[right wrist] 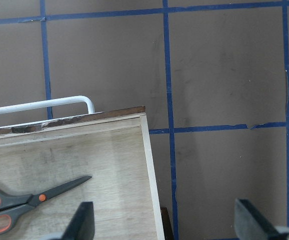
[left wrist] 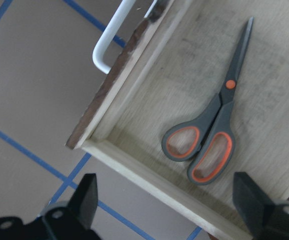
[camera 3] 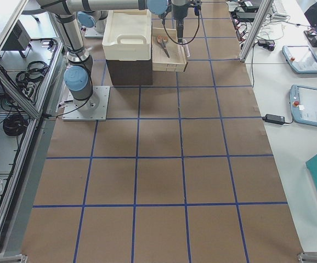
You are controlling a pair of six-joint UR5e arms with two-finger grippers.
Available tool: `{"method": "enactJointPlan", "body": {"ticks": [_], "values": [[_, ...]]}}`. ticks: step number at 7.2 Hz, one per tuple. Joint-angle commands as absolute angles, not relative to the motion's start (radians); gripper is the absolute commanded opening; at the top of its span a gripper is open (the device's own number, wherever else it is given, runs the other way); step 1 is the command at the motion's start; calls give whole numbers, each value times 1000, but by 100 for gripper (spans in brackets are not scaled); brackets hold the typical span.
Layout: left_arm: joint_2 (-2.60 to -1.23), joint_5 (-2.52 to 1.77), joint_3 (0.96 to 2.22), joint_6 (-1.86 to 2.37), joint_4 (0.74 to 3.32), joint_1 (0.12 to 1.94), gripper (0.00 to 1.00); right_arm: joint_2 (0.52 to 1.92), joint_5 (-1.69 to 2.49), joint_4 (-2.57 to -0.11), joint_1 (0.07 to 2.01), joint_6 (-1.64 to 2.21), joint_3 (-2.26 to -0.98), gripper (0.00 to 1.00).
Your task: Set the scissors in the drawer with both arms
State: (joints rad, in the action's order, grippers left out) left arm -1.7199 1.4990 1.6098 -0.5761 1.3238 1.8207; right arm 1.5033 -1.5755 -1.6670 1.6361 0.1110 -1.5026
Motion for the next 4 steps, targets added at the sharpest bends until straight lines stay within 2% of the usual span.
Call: {"method": "enactJointPlan", "body": {"ticks": [1,4], "values": [[-1671,1508,1571,-451,1435,1717,95,1503,-1574,-1666,1637,110,-1503,100],[-1542,1523,1568,-306,1557,1608,96,1502,-1574,-1667,1637,110,-1502,100]]}}
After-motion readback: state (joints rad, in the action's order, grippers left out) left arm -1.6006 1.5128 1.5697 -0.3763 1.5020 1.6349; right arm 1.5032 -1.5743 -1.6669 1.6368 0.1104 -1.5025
